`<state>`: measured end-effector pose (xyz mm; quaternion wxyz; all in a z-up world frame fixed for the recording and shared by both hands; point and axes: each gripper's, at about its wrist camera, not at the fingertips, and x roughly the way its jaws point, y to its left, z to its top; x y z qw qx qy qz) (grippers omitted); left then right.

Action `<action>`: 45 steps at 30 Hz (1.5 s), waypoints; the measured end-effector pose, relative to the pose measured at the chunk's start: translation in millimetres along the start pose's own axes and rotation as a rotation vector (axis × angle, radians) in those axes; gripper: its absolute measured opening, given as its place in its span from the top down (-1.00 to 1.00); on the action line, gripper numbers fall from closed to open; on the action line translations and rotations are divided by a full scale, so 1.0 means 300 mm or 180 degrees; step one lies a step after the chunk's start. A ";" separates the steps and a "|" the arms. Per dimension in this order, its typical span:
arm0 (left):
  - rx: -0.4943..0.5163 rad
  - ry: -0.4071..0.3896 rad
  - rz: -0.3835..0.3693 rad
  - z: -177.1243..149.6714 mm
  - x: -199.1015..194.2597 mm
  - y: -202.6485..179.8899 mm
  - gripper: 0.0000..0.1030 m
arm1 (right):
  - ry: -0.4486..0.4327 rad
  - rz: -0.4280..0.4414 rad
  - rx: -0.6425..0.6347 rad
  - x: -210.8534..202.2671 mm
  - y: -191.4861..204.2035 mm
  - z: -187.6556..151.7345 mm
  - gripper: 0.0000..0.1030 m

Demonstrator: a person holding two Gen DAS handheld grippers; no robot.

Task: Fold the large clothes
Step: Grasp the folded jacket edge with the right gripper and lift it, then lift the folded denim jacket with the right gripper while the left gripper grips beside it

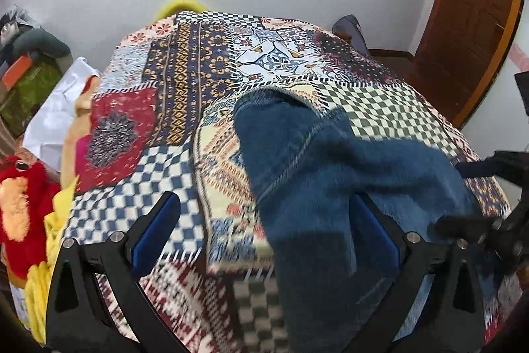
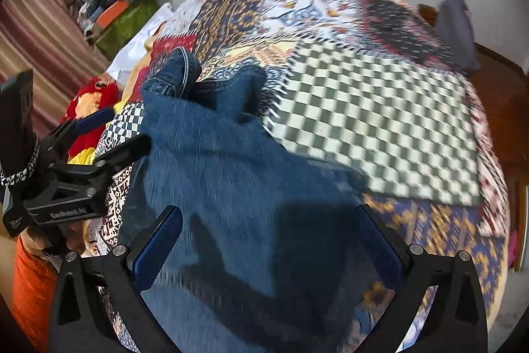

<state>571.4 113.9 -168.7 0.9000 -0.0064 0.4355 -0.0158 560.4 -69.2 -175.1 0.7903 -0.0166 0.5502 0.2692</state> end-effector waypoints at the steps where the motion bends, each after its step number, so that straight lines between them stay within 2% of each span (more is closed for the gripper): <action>1: -0.0030 0.0001 -0.0016 0.010 0.016 0.002 -1.00 | 0.0031 -0.0029 0.0018 0.024 -0.007 0.016 -0.99; 3: -0.0122 0.0063 -0.0072 0.031 0.056 0.017 -1.00 | 0.0056 -0.0114 0.0082 0.063 -0.036 0.043 -0.99; 5: -0.0190 0.0127 -0.0142 0.041 0.085 0.038 -1.00 | 0.0145 -0.0012 0.0221 0.100 -0.093 0.059 -0.99; 9: -0.0359 0.0082 -0.0094 0.054 0.093 0.092 -1.00 | 0.0196 0.0092 0.0640 0.108 -0.227 0.044 -0.99; 11: -0.0430 0.0058 0.0060 0.060 0.081 0.127 -1.00 | 0.0180 0.0099 0.0815 0.094 -0.295 0.023 -0.99; 14: -0.0380 0.0034 0.0457 0.059 0.063 0.167 -1.00 | 0.0107 -0.0044 0.0986 0.039 -0.387 -0.020 -0.99; 15: -0.0351 0.0052 0.0525 0.054 0.056 0.184 -1.00 | 0.0096 -0.0128 0.0998 0.020 -0.407 -0.031 -0.99; 17: -0.0336 0.0072 0.0591 0.041 0.038 0.212 -1.00 | 0.0064 -0.0338 0.0970 -0.022 -0.429 -0.058 -0.99; 19: -0.0331 0.0080 0.0588 0.018 0.008 0.234 -1.00 | 0.0024 -0.0356 0.0913 -0.066 -0.445 -0.085 -0.99; 24: -0.0279 0.0012 0.0375 -0.056 -0.111 0.234 -1.00 | -0.0141 -0.0228 0.0786 -0.181 -0.414 -0.154 -0.99; 28: -0.0194 0.0078 0.0086 -0.117 -0.172 0.173 -1.00 | -0.0238 0.0033 0.0670 -0.235 -0.331 -0.198 -0.99; 30: -0.0233 0.0146 -0.0230 -0.155 -0.190 0.131 -1.00 | -0.0232 0.0144 0.0616 -0.230 -0.288 -0.212 -0.99; 35: -0.0349 0.0542 -0.0837 -0.228 -0.138 0.046 -1.00 | 0.0030 0.0448 0.0626 -0.130 -0.237 -0.259 -0.99; 39: -0.0624 0.0865 -0.1141 -0.280 -0.052 0.028 -1.00 | 0.0411 0.0494 0.0702 0.022 -0.244 -0.309 -0.99; 45: -0.1066 0.1125 -0.1570 -0.320 0.077 0.055 -1.00 | 0.0552 0.1095 0.1067 0.142 -0.304 -0.305 -1.00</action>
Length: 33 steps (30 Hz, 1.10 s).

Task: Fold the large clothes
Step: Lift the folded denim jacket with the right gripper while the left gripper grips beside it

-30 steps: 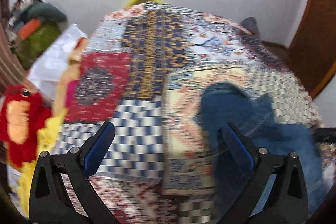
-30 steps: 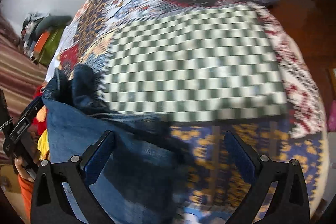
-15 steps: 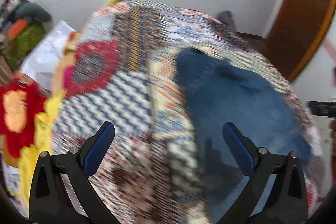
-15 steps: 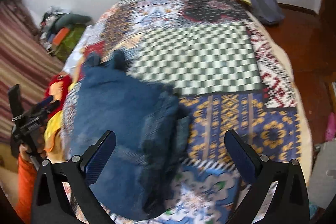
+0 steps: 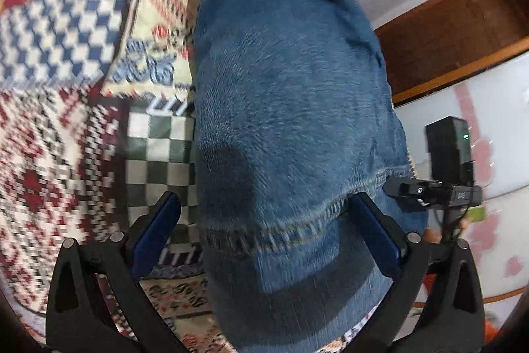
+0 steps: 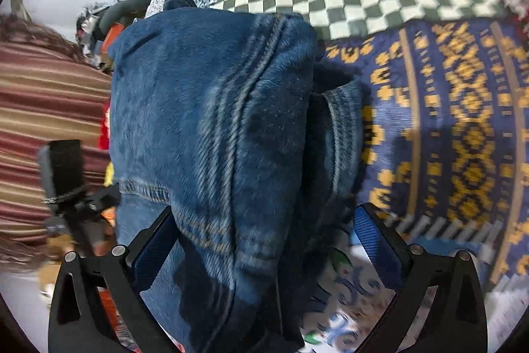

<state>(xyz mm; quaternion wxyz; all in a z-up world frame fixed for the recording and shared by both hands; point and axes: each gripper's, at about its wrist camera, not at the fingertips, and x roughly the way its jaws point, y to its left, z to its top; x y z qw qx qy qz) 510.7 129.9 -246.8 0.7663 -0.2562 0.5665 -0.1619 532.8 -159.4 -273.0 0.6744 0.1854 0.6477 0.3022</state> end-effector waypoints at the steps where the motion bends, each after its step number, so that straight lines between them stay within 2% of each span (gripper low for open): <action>1: -0.0056 0.0036 -0.0077 0.011 0.017 0.011 -1.00 | 0.0028 0.0066 -0.0012 0.017 0.000 0.010 -1.00; 5: -0.0178 0.0052 -0.0228 0.050 0.060 0.029 -1.00 | 0.0058 0.0029 -0.0234 0.062 0.050 0.042 -1.00; 9: -0.0181 -0.0002 -0.0270 0.081 0.082 0.018 -0.99 | 0.0060 0.0056 -0.0197 0.085 0.075 0.060 -1.00; 10: -0.0162 -0.0033 -0.0290 0.082 0.083 0.007 -0.87 | 0.0037 0.0061 -0.0171 0.088 0.080 0.062 -1.00; 11: -0.0146 -0.0047 -0.0256 0.078 0.082 -0.004 -0.86 | 0.0006 0.0058 -0.0160 0.088 0.085 0.065 -0.98; 14: -0.0109 -0.0125 -0.0197 0.052 0.072 -0.023 -0.67 | -0.0091 0.0044 -0.0252 0.079 0.115 0.050 -0.61; 16: -0.0068 -0.0152 -0.0192 0.045 0.058 -0.031 -0.50 | -0.0122 0.0069 -0.0313 0.057 0.138 0.038 -0.26; 19: -0.0005 -0.0181 -0.0187 0.036 0.029 -0.056 -0.30 | -0.0156 0.0001 -0.0410 0.034 0.187 0.028 0.05; 21: 0.0060 -0.0207 -0.0167 0.034 0.010 -0.081 -0.24 | -0.0179 -0.0013 -0.0441 0.011 0.213 0.019 0.14; 27: 0.0377 -0.0432 -0.0049 0.007 -0.103 -0.188 -0.17 | -0.0311 -0.0105 -0.0578 -0.068 0.321 -0.018 0.22; 33: 0.0443 -0.0650 -0.0072 -0.014 -0.301 -0.210 -0.17 | -0.0460 -0.0042 -0.0772 -0.187 0.463 -0.057 0.22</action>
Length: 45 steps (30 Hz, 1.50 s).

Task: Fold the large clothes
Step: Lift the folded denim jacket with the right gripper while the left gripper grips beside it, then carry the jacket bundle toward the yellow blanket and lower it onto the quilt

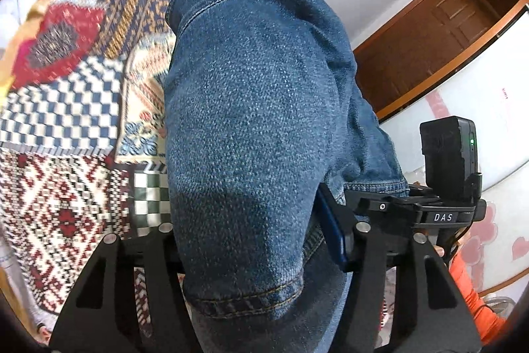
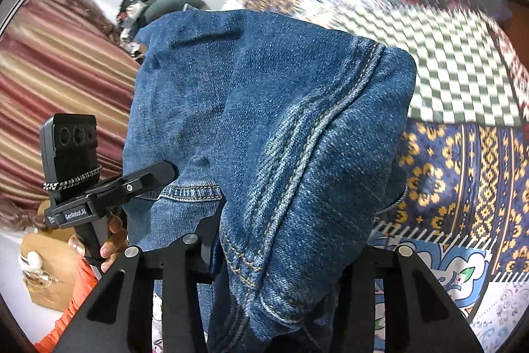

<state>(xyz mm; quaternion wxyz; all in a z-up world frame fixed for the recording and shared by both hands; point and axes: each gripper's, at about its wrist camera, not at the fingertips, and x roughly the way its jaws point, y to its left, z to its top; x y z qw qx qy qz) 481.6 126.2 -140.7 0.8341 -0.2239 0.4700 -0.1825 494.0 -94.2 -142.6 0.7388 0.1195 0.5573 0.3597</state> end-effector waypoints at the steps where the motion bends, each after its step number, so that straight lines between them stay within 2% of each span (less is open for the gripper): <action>1: 0.0009 -0.0031 0.0002 -0.006 -0.024 -0.006 -0.17 | -0.0028 -0.0004 -0.0045 -0.017 0.021 -0.002 0.22; 5: 0.0033 -0.0184 0.0062 0.001 -0.187 0.009 -0.17 | -0.0103 0.0000 -0.0214 -0.058 0.149 -0.018 0.22; 10: -0.0028 -0.0299 0.0155 -0.051 -0.332 0.074 -0.17 | -0.0079 0.0053 -0.0369 -0.028 0.313 -0.031 0.22; 14: -0.0185 -0.0317 0.0193 -0.107 -0.427 0.157 -0.17 | 0.0073 0.0069 -0.0438 0.060 0.429 -0.051 0.22; 18: -0.0435 -0.0268 0.0222 -0.187 -0.473 0.291 -0.17 | 0.0229 0.0061 -0.0473 0.189 0.511 -0.084 0.22; 23: -0.0701 -0.0118 0.0307 -0.287 -0.458 0.459 -0.17 | 0.0536 0.0102 -0.0351 0.382 0.541 -0.134 0.22; 25: -0.0859 0.0015 0.0321 -0.338 -0.420 0.546 -0.17 | 0.0715 0.0086 -0.0289 0.478 0.532 -0.162 0.23; 27: -0.1015 0.0141 0.0291 -0.378 -0.380 0.619 -0.17 | 0.0902 0.0047 -0.0255 0.569 0.520 -0.186 0.23; 30: -0.1230 0.0254 0.0197 -0.430 -0.321 0.713 -0.17 | 0.1041 0.0027 -0.0211 0.648 0.498 -0.209 0.23; 35: -0.1536 0.0230 -0.0058 -0.493 -0.263 0.823 -0.28 | 0.1028 -0.0116 -0.0540 0.688 0.526 -0.226 0.22; 38: -0.1584 0.0206 -0.0077 -0.527 -0.244 0.851 -0.37 | 0.0988 -0.0288 -0.0801 0.702 0.562 -0.247 0.17; 42: -0.1447 0.0145 0.0074 -0.547 -0.278 0.825 -0.38 | 0.0919 -0.0406 -0.0948 0.708 0.582 -0.287 0.02; 45: -0.1290 0.0112 0.0358 -0.567 -0.322 0.794 -0.38 | 0.0911 -0.0451 -0.0905 0.704 0.559 -0.278 -0.14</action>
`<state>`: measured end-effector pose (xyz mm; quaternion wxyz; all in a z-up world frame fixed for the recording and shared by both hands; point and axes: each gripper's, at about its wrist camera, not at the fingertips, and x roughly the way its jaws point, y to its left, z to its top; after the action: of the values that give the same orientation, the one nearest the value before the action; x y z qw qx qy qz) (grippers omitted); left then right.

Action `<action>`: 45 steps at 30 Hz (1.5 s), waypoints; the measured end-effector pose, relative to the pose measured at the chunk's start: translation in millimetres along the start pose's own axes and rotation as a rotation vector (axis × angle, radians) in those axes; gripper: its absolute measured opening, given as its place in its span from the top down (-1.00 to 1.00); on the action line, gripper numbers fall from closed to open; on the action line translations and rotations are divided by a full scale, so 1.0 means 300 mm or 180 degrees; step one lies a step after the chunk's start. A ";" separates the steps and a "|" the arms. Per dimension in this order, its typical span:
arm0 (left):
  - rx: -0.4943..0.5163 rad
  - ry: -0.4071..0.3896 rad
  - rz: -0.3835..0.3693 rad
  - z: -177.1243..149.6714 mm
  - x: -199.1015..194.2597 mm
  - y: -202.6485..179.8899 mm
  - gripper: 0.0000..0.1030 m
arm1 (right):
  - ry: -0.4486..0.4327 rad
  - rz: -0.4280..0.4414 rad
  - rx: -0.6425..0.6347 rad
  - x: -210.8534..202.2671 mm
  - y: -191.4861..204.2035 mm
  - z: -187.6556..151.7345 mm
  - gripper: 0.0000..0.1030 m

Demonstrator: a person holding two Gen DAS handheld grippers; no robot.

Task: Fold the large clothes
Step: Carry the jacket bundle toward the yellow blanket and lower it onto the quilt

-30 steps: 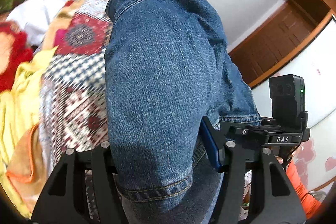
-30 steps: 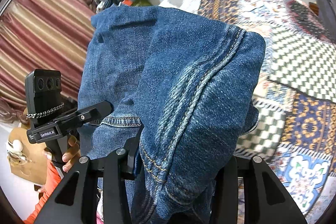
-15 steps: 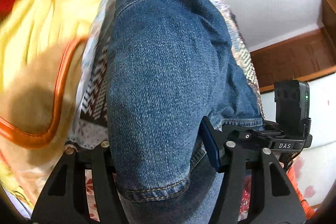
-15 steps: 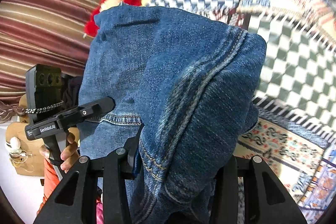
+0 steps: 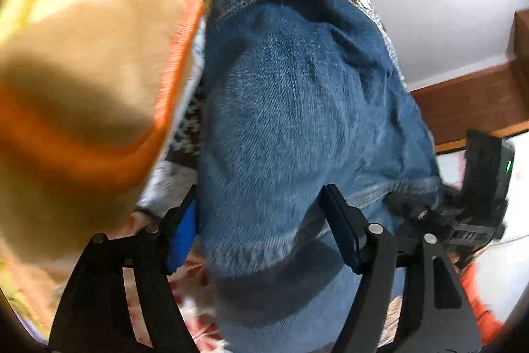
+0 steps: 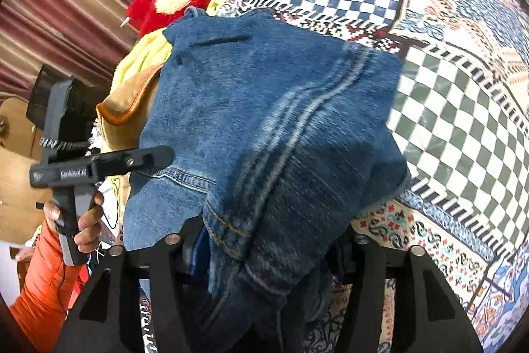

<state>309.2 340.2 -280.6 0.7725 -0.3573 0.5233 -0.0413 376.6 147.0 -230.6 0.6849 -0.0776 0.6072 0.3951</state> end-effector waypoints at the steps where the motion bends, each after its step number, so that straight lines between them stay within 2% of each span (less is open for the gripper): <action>1: 0.0047 -0.0025 0.0081 -0.013 -0.016 -0.006 -0.38 | 0.0000 -0.0008 0.0042 -0.008 -0.014 0.001 -0.16; 5: 0.0289 -0.0176 0.0496 -0.076 -0.080 -0.063 -0.38 | -0.0073 -0.0159 -0.0078 -0.091 -0.040 -0.032 -0.16; 6: 0.0414 -0.0265 0.0661 -0.093 -0.099 -0.092 -0.38 | -0.0124 -0.0302 -0.0190 -0.122 -0.027 -0.044 -0.16; 8: 0.0652 -0.0408 0.0833 -0.136 -0.139 -0.153 -0.38 | -0.0221 -0.0522 -0.0409 -0.176 0.006 -0.067 -0.16; 12: 0.1021 -0.0580 0.0972 -0.216 -0.166 -0.279 -0.40 | -0.0473 -0.0987 -0.0855 -0.246 0.089 -0.137 -0.16; 16: 0.1206 -0.0498 0.1090 -0.288 -0.124 -0.299 -0.43 | -0.0536 -0.1269 -0.1049 -0.224 0.094 -0.193 -0.19; 17: 0.1241 -0.0525 0.1181 -0.302 -0.117 -0.311 -0.47 | -0.0527 -0.1263 -0.1026 -0.218 0.079 -0.202 -0.20; 21: 0.1203 -0.0654 0.1325 -0.313 -0.087 -0.294 -0.63 | -0.0520 -0.1127 -0.0800 -0.226 0.006 -0.212 -0.57; 25: 0.1201 -0.0595 0.1364 -0.339 -0.121 -0.254 -0.66 | -0.0492 -0.1014 -0.0673 -0.264 -0.054 -0.219 -0.59; 28: 0.1203 -0.0620 0.1519 -0.333 -0.156 -0.244 -0.66 | -0.0506 -0.1226 -0.0669 -0.302 -0.078 -0.223 -0.59; 30: 0.1157 -0.0696 0.1570 -0.309 -0.185 -0.237 -0.66 | -0.0550 -0.1237 -0.0671 -0.331 -0.089 -0.217 -0.59; 32: 0.1121 -0.0857 0.1607 -0.265 -0.220 -0.235 -0.66 | -0.0615 -0.1177 -0.0636 -0.364 -0.089 -0.195 -0.59; 36: 0.1112 -0.1100 0.1723 -0.141 -0.255 -0.253 -0.66 | -0.0790 -0.0860 -0.0529 -0.398 -0.044 -0.103 -0.59; 41: 0.1137 -0.1149 0.1732 0.028 -0.204 -0.269 -0.66 | -0.0782 -0.0707 -0.0521 -0.313 0.039 0.041 -0.59; 45: 0.1059 -0.1054 0.1684 0.146 -0.134 -0.253 -0.66 | -0.0557 -0.0461 -0.0399 -0.199 0.075 0.131 -0.60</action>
<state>351.4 323.8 -195.4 0.8785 -0.0805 0.4515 0.1341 395.7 158.6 -158.9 0.7558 -0.1292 0.5120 0.3871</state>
